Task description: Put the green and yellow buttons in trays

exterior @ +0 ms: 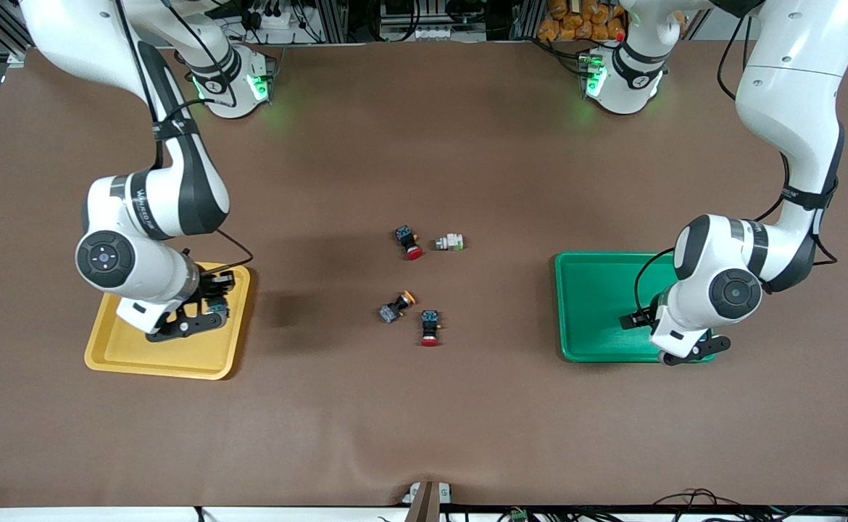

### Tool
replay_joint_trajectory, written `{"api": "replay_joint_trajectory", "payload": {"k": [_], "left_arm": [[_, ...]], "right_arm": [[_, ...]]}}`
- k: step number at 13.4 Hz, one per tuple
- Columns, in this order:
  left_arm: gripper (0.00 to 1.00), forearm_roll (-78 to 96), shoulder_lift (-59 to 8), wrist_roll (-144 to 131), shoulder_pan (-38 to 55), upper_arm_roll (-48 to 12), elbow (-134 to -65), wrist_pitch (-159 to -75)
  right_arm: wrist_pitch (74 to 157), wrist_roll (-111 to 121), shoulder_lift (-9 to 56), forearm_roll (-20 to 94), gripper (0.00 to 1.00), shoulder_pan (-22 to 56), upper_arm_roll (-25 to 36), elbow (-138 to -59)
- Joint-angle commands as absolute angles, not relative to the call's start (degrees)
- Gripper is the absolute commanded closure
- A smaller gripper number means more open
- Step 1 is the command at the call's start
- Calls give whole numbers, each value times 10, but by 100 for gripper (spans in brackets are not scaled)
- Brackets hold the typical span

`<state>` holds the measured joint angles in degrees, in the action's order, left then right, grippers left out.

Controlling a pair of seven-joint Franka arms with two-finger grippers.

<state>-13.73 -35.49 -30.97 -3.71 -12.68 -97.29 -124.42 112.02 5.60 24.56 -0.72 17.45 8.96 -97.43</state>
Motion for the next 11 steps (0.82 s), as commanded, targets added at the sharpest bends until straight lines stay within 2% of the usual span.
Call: {"api": "replay_joint_trajectory", "payload": {"k": [1, 5, 6, 7, 9, 11], "left_arm": [[0, -146, -333, -307, -37, -139, -975, -1240], [0, -141, -316, -353, -39, -208, -976, -1199], [0, -141, -315, -378, -40, -230, -976, -1197], [0, -136, -315, -414, -40, -269, -976, -1192], [0, -139, -322, -489, -14, -315, -975, -1189], [0, -145, -331, -502, 44, -316, -973, -1196]], "right_arm": [[1115, 132, 251, -21, 100, 108, 82, -967], [1133, 258, 280, -19, 100, 28, 82, -964], [1133, 271, 287, -21, 75, 25, 82, -963], [1133, 286, 289, -20, 1, 31, 82, -959], [1130, 287, 290, -14, 0, 39, 73, -955], [1131, 271, 299, -12, 0, 75, 69, -933]]}}
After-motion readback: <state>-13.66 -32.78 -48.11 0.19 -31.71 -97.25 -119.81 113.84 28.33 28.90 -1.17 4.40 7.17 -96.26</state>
